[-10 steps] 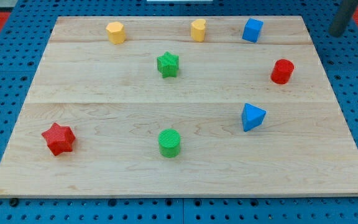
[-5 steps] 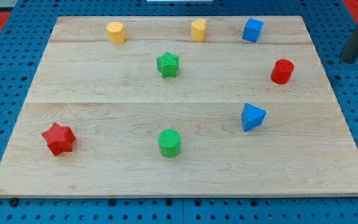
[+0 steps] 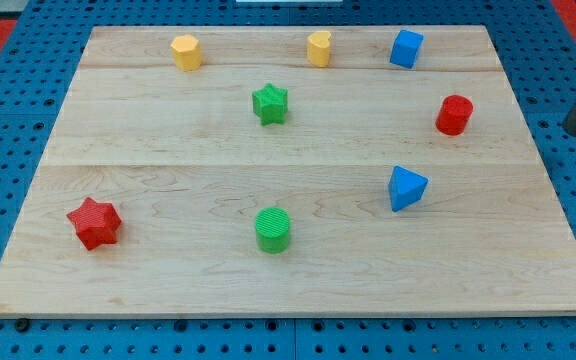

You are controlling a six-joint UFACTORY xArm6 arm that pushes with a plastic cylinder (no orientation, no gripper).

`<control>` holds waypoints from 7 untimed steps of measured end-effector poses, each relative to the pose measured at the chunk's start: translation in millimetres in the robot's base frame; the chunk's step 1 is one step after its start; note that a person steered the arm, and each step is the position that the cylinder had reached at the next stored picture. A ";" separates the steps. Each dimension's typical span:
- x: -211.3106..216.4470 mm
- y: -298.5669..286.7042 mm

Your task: Point at the blue triangle

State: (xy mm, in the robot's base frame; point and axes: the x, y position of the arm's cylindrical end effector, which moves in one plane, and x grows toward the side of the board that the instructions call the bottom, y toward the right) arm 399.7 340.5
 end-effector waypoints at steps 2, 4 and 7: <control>49.8 -51.1; 61.6 -115.7; 35.8 -204.3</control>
